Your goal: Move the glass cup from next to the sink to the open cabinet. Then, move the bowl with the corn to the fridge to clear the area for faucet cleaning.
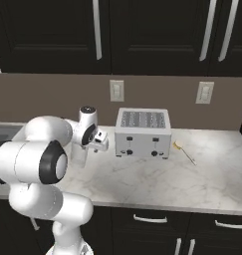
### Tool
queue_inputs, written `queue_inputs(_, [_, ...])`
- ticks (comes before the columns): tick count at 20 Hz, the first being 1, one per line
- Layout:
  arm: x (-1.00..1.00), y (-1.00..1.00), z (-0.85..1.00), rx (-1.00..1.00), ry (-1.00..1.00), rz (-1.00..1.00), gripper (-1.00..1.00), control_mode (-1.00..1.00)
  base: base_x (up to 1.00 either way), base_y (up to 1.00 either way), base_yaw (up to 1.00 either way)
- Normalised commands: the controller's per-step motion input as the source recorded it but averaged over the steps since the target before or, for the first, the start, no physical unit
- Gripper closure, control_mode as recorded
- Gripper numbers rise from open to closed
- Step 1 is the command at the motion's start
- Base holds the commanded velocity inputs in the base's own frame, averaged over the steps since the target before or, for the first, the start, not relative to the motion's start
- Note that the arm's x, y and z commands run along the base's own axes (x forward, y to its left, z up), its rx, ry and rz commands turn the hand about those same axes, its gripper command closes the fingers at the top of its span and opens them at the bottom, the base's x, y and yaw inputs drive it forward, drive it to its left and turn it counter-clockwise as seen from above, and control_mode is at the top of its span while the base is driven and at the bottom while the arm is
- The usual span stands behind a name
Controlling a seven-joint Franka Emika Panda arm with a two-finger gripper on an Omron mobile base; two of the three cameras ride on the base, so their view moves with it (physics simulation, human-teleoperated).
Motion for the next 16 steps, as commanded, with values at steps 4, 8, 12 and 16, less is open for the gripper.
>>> queue_inputs(4, [-0.06, 0.00, 0.00, 0.00, -0.01, 0.00, 1.00, -1.00, 0.00, 0.00, 0.00])
queue_inputs(8, [-0.31, 0.00, 0.10, 0.00, -0.13, 0.00, 1.00, -1.00, 0.00, 0.00, 0.00])
queue_inputs(12, [-0.78, 0.00, 0.72, 0.00, -0.33, 0.02, 1.00, -1.00, 0.00, 0.00, 0.00])
queue_inputs(16, [-1.00, 0.00, 0.94, 0.00, -0.46, 0.01, 1.00, -1.00, 0.00, 0.00, 0.00])
